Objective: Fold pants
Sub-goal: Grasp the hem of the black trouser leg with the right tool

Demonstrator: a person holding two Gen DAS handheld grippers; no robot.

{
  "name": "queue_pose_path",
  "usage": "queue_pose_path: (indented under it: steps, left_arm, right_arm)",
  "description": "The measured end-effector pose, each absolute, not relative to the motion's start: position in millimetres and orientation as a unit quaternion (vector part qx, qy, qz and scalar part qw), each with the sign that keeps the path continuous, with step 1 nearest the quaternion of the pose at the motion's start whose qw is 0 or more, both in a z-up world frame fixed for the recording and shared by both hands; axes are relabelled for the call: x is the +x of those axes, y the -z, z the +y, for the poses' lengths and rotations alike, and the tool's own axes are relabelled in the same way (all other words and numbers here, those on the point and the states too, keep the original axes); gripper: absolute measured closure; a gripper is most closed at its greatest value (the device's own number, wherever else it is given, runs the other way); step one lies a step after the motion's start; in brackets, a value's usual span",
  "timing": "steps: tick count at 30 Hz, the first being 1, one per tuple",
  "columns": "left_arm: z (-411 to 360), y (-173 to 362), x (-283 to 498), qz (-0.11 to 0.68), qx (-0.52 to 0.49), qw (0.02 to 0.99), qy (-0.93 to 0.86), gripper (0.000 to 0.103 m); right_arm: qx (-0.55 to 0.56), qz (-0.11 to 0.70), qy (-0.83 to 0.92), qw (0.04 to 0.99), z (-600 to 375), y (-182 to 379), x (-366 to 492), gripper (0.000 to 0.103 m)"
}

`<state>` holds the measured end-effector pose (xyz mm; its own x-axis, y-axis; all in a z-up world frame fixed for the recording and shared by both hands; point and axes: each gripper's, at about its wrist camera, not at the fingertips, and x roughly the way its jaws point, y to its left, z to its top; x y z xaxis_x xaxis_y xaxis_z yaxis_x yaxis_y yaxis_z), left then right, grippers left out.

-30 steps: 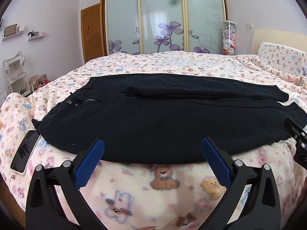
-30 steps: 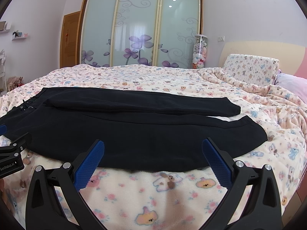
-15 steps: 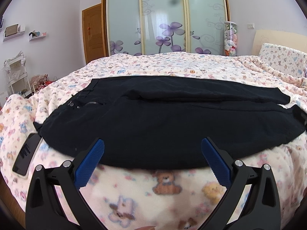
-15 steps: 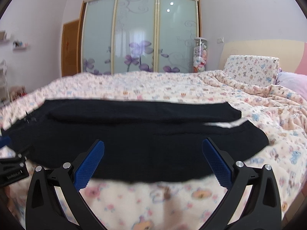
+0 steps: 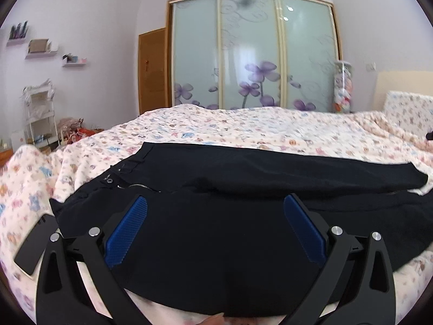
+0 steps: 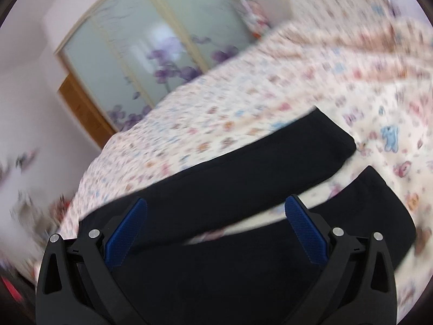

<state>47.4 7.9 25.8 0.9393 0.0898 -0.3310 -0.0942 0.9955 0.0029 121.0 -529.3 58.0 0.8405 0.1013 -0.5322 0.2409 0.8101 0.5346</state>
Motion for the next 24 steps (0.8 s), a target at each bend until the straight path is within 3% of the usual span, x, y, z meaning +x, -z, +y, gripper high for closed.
queue_pose_path:
  steps: [5, 9, 12, 20, 24]
  left_arm:
    - [1.4, -21.2, 54.1, 0.173, 0.006, 0.984, -0.049, 0.002]
    - [-5.0, -15.0, 60.1, 0.191, 0.02, 0.981, -0.037, 0.002]
    - [-6.1, -11.6, 62.3, 0.198, 0.022, 0.98, -0.024, 0.002]
    - [-9.3, -3.0, 72.2, 0.223, 0.019, 0.975, 0.001, 0.002]
    - [-9.6, 0.0, 76.5, 0.232, 0.017, 0.973, 0.006, 0.002]
  right_arm:
    - [0.323, 0.271, 0.099, 0.901, -589.0, -45.2, 168.1, 0.002]
    - [0.318, 0.263, 0.124, 0.902, -616.5, -36.4, 199.4, 0.018]
    - [0.309, 0.262, 0.142, 0.903, -627.9, -27.9, 219.6, 0.025]
    - [0.28, 0.264, 0.176, 0.906, -644.6, -11.9, 252.2, 0.038]
    - [0.27, 0.278, 0.204, 0.899, -652.1, -2.5, 265.5, 0.038]
